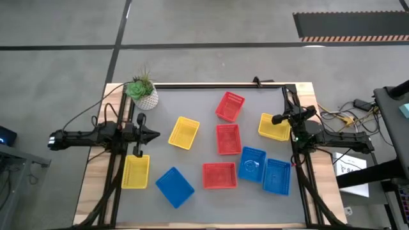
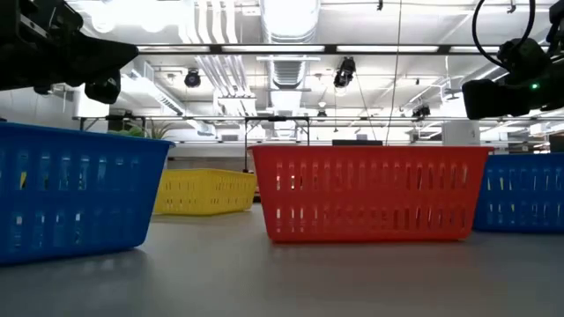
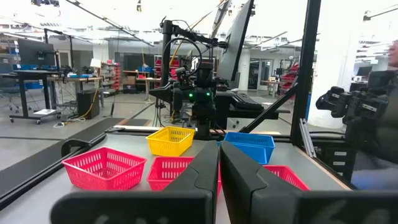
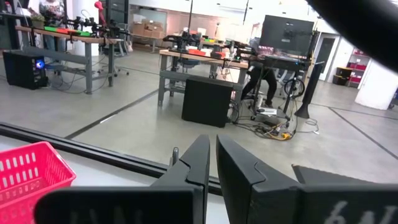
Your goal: Stack baskets by color
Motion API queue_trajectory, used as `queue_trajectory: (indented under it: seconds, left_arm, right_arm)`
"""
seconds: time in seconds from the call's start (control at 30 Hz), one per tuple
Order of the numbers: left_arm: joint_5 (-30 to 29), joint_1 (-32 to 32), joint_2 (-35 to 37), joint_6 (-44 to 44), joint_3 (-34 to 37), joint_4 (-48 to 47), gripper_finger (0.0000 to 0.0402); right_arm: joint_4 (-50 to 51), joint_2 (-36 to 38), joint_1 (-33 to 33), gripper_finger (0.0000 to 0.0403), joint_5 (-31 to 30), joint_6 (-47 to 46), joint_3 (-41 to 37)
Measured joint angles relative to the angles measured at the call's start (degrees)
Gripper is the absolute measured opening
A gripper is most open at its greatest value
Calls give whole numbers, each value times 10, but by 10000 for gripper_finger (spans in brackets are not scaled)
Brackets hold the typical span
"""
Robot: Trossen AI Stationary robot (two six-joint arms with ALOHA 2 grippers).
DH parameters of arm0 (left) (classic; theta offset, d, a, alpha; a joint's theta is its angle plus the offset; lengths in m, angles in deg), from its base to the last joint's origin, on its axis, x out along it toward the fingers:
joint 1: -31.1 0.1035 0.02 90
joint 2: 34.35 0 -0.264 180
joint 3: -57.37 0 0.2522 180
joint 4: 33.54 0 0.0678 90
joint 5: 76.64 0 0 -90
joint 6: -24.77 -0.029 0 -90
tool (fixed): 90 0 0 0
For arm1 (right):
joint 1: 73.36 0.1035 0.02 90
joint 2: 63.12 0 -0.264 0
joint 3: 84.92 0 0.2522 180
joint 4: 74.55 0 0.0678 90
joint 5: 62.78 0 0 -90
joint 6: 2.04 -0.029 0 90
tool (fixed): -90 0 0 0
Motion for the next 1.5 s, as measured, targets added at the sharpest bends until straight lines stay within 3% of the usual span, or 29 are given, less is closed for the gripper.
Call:
queue_trajectory:
  seconds: [1.43, 1.5]
  left_arm:
    - [0, 0, 0, 0, 0, 0, 0]
    - [-1, 0, 0, -4, 0, 19, 0]
  right_arm:
    - [-1, 0, 0, 22, 0, 2, 0]
    - [0, 0, 0, 22, 7, -48, 0]
